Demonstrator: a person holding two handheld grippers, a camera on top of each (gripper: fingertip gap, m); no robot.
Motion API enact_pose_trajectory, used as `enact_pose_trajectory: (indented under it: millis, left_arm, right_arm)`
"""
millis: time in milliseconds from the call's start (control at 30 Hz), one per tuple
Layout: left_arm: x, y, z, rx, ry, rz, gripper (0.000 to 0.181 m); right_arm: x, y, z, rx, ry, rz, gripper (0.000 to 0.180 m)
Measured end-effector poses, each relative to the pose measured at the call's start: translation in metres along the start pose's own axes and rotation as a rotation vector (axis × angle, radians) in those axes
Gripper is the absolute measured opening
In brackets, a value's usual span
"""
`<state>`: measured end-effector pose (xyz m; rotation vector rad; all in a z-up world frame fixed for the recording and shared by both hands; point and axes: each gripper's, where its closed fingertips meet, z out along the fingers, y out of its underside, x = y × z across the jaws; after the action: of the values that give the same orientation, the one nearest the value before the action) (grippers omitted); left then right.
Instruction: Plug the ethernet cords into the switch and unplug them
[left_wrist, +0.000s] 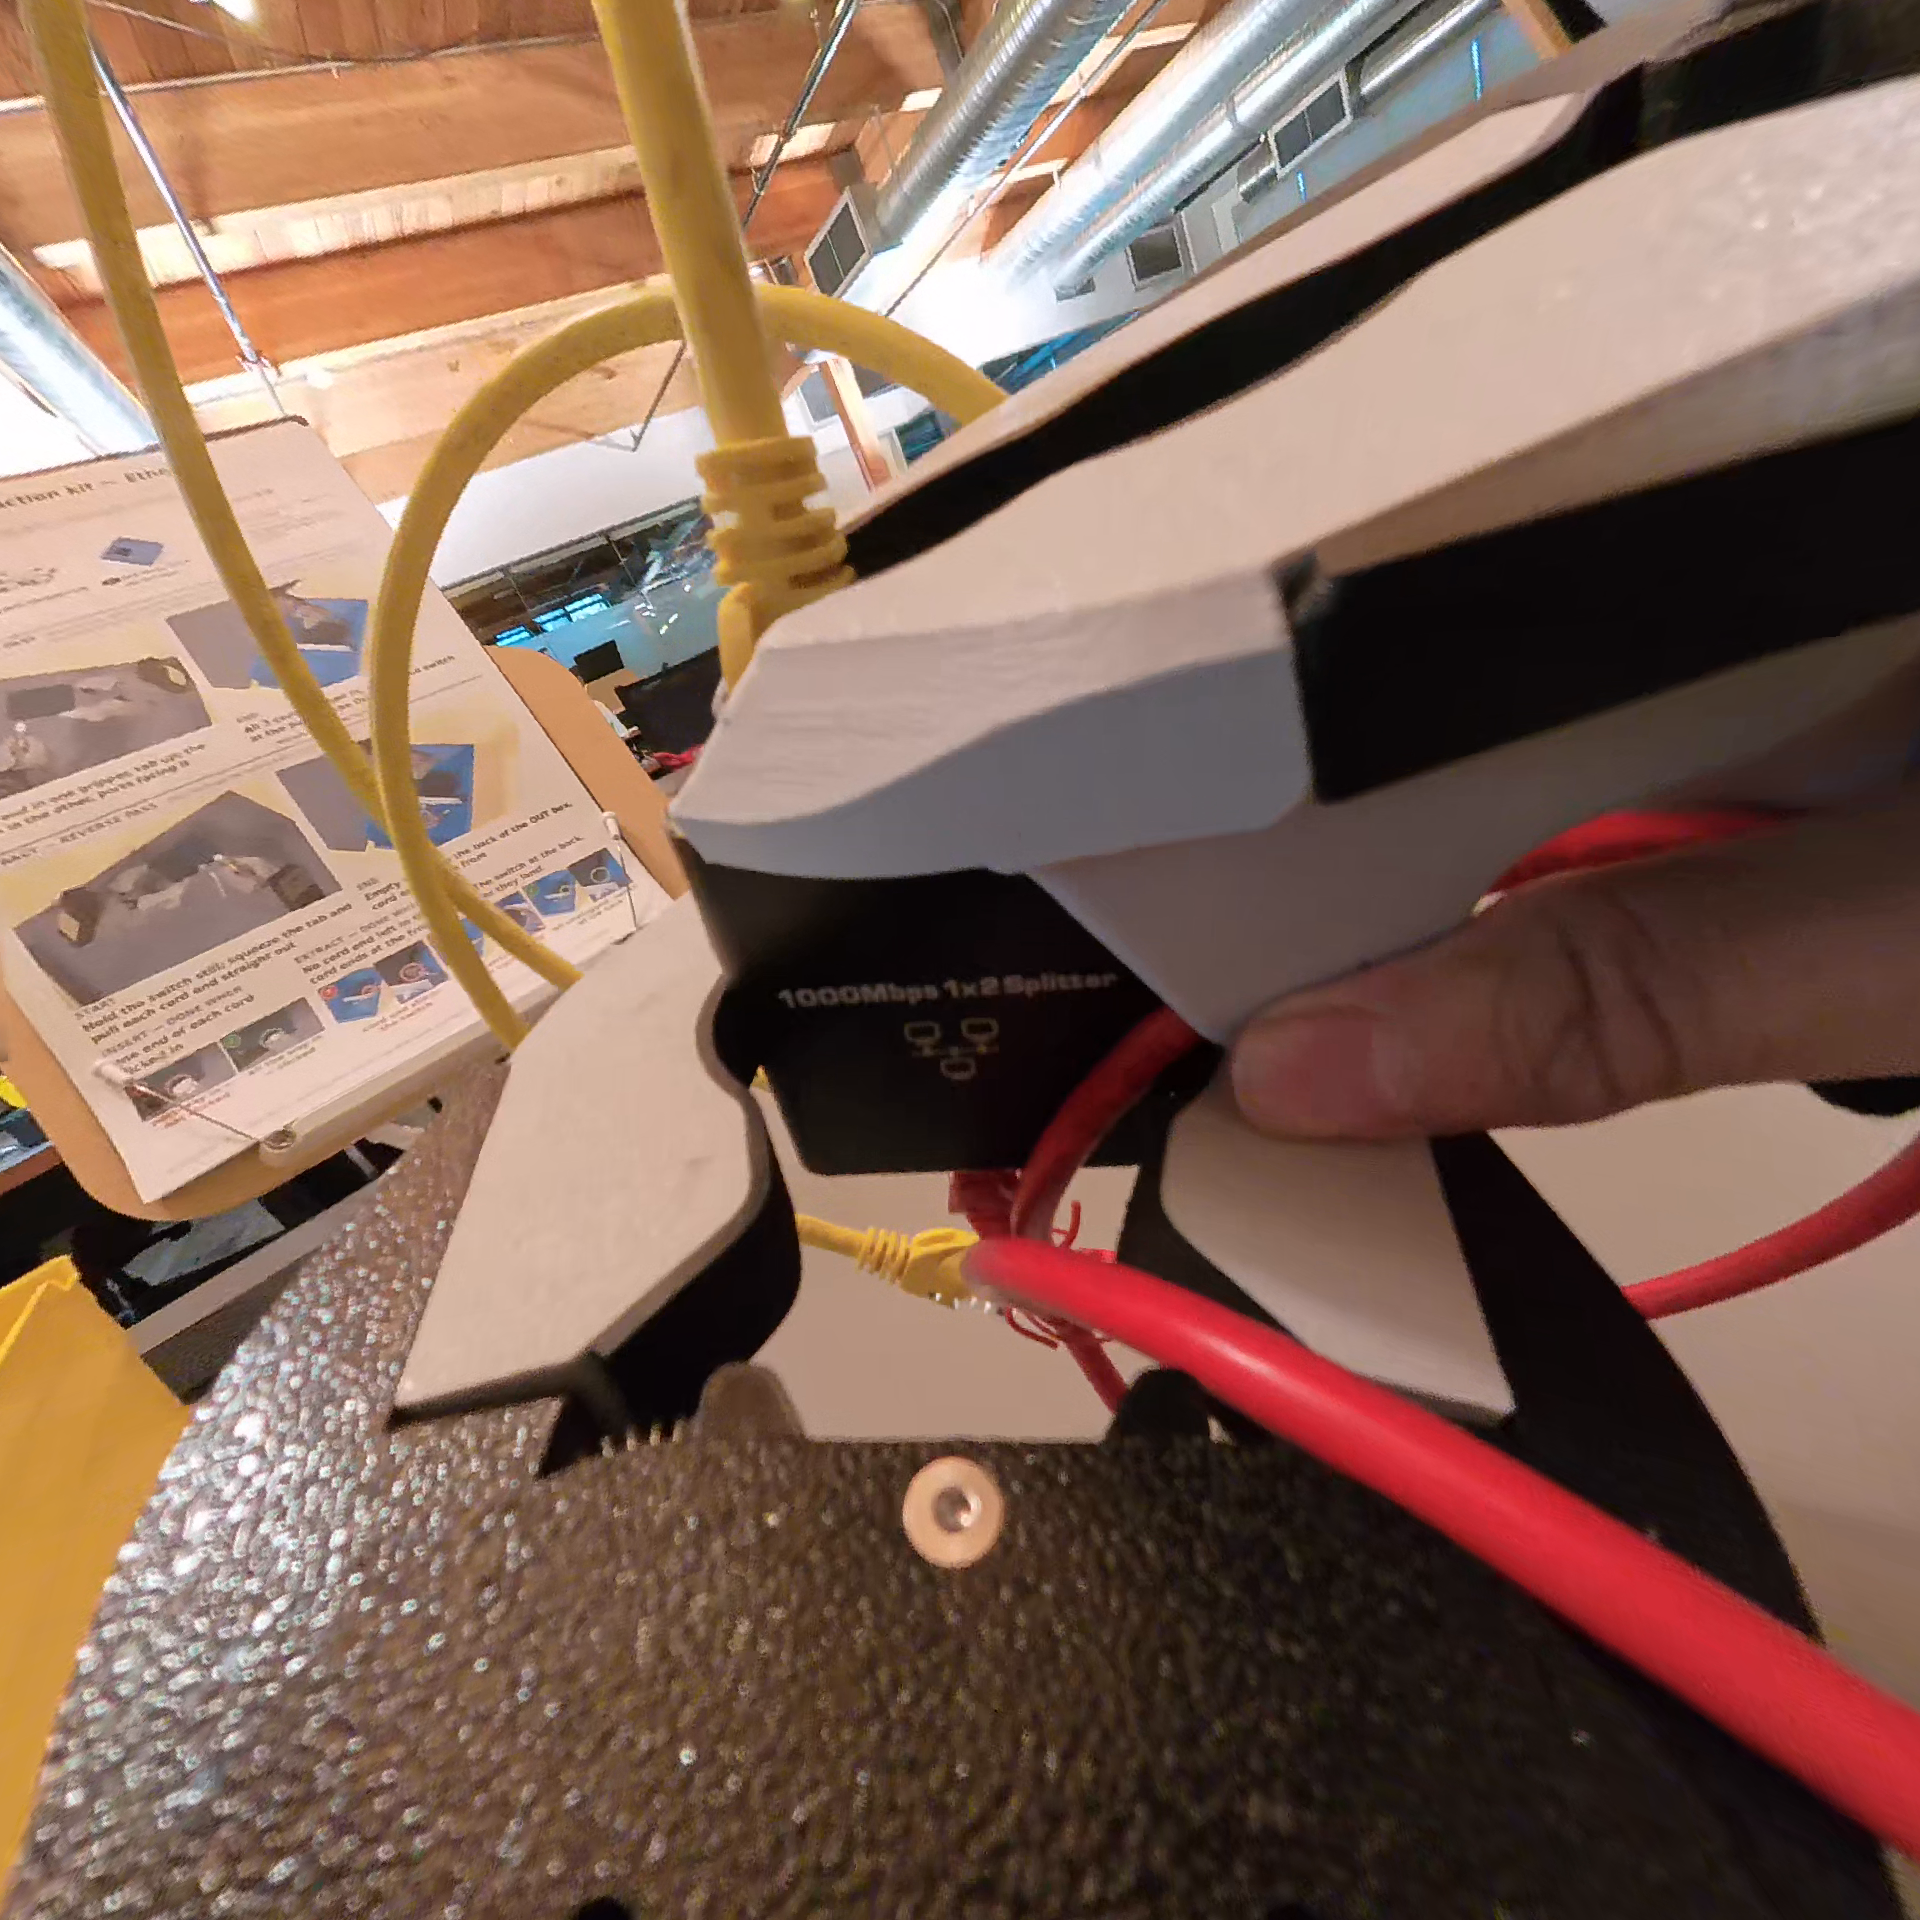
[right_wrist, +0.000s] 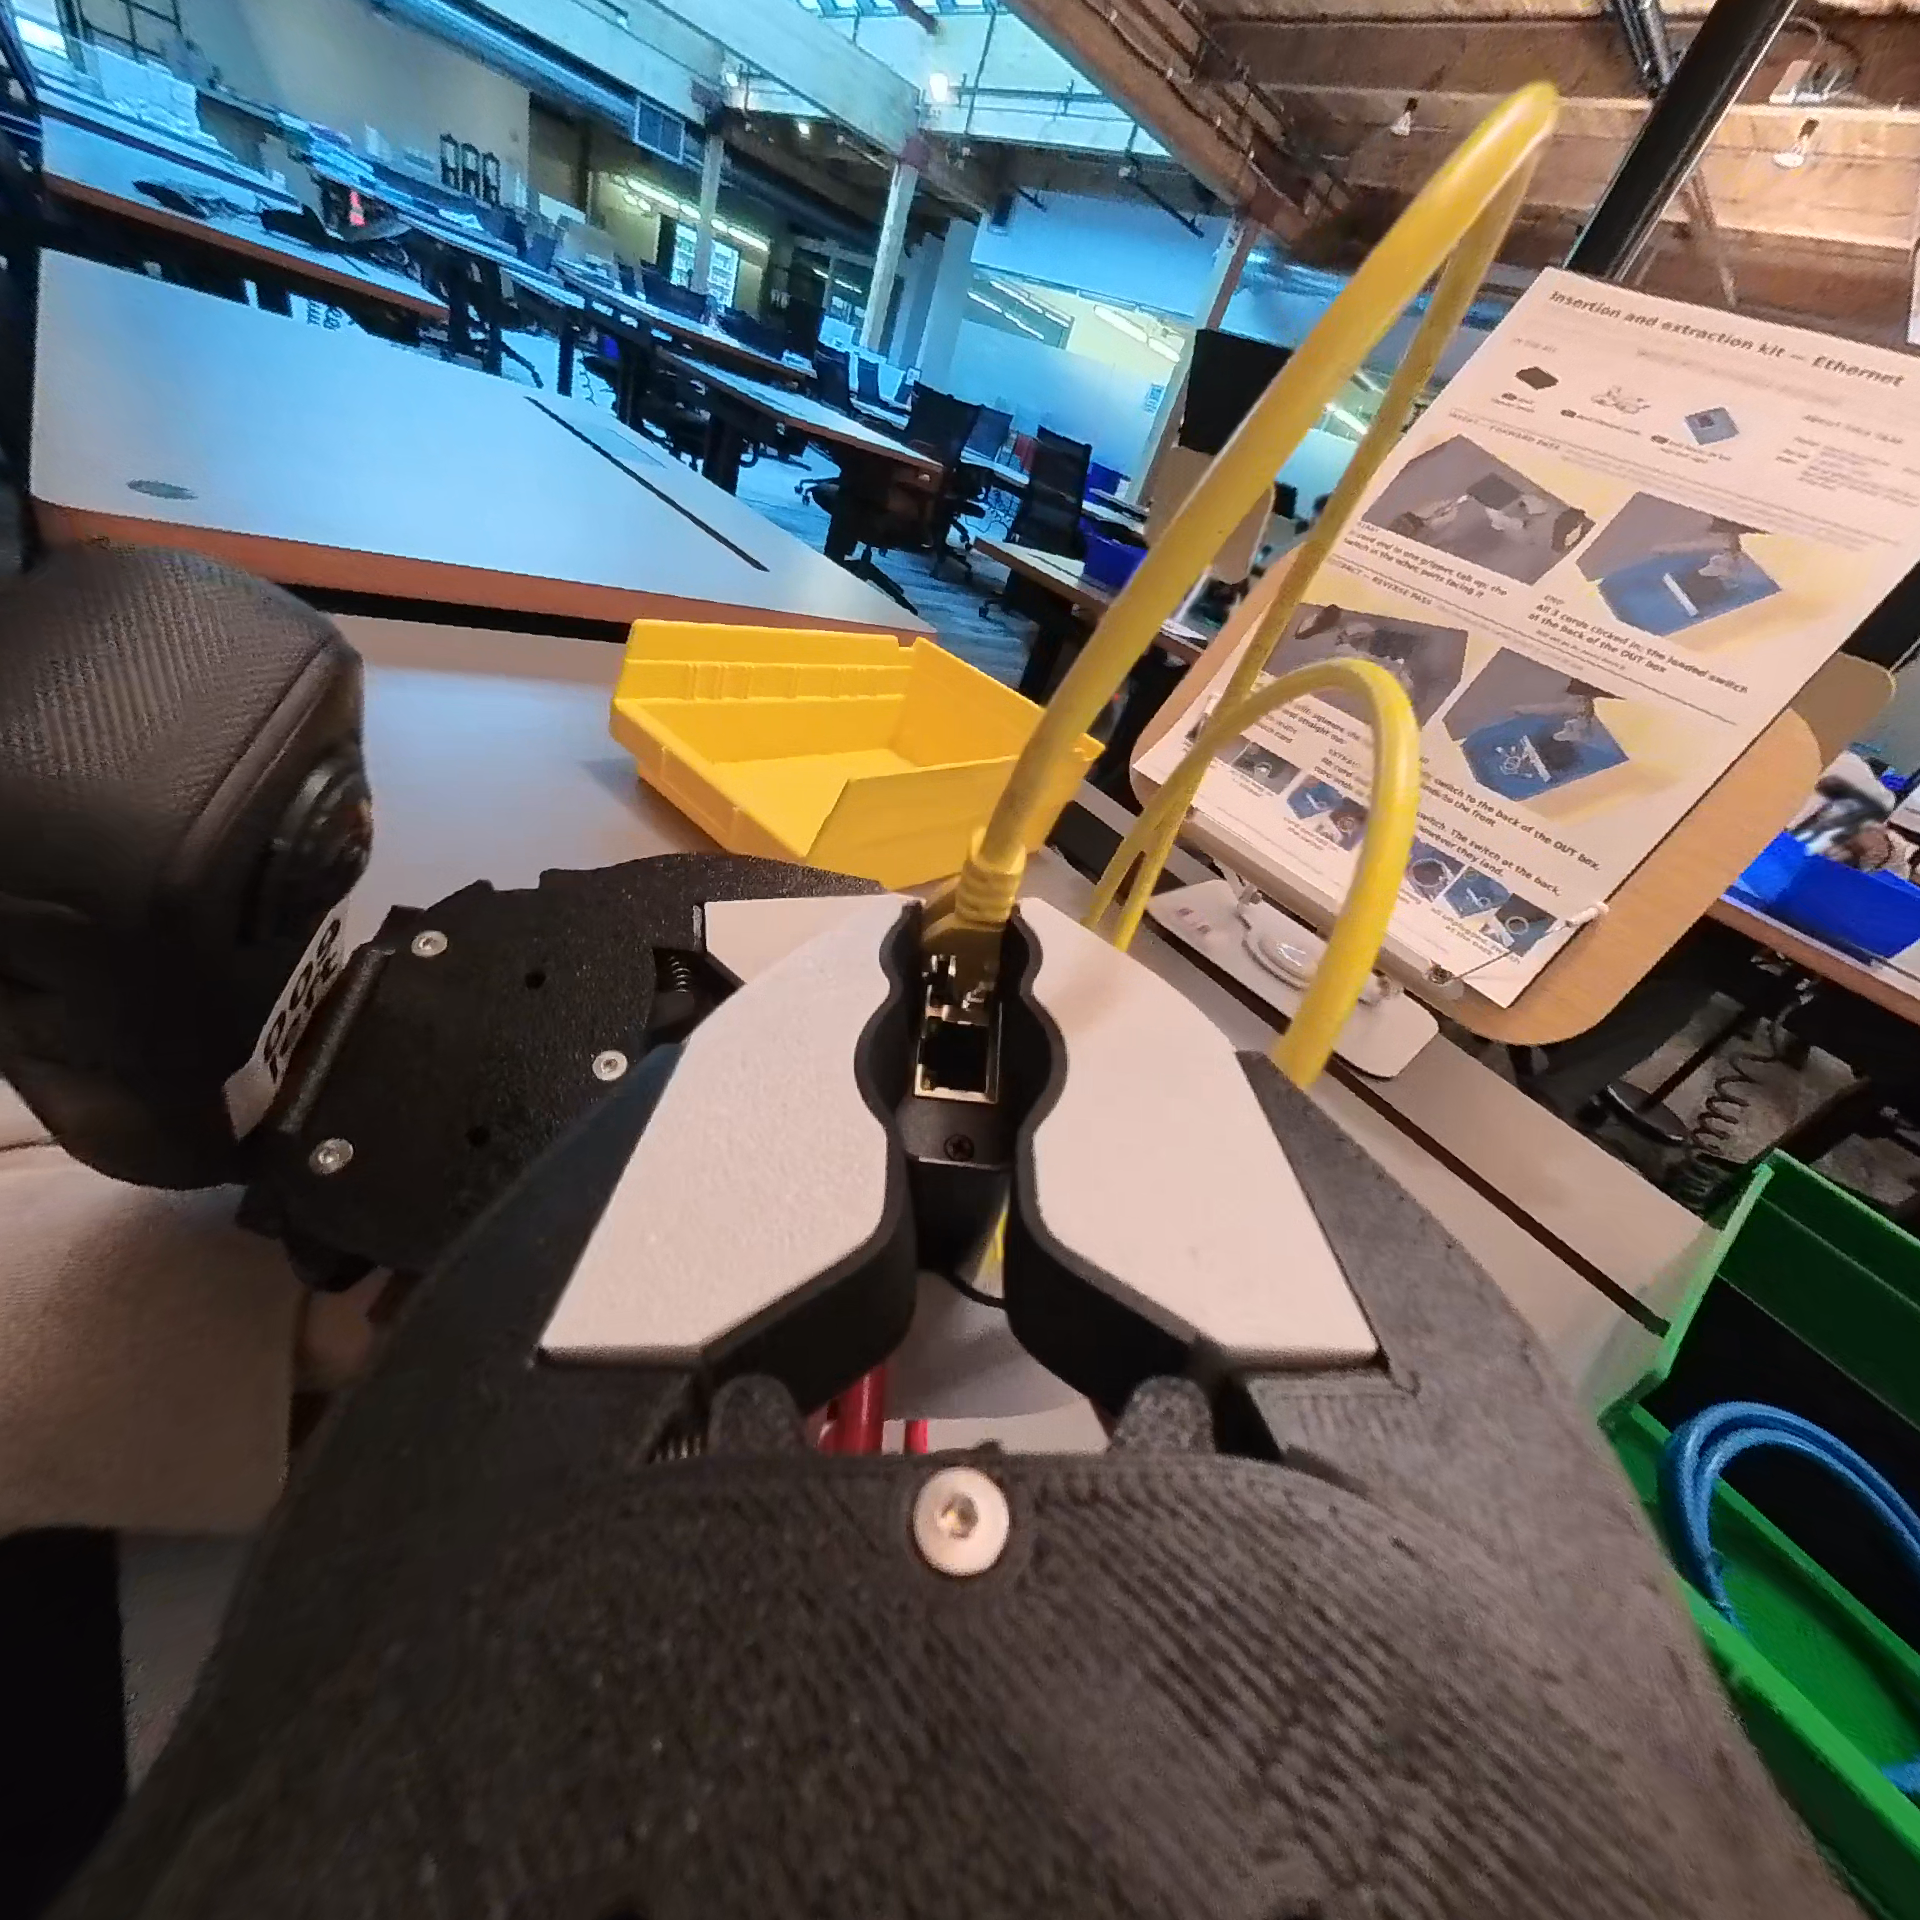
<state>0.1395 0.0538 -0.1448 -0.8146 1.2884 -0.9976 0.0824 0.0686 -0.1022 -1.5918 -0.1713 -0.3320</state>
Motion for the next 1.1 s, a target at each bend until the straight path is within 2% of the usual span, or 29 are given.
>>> enact_pose_trajectory:
  millis: [333,433,800,1100]
  left_arm:
    - [0.004,0.002,0.003,-0.01,0.055,-0.136,0.076]
    - [0.001,0.003,0.004,-0.012,0.046,-0.134,0.076]
    - [0.001,0.01,0.005,-0.023,0.043,-0.117,0.076]
    - [-0.003,0.007,0.002,-0.003,0.026,-0.111,0.076]
  right_arm:
    - [0.004,-0.005,-0.004,0.0,0.01,-0.089,0.021]
    - [0.006,-0.006,-0.006,0.008,-0.023,-0.005,0.014]
    - [0.008,0.008,0.0,-0.017,-0.033,0.092,0.015]
    - [0.0,0.004,0.002,-0.049,0.006,-0.09,0.015]
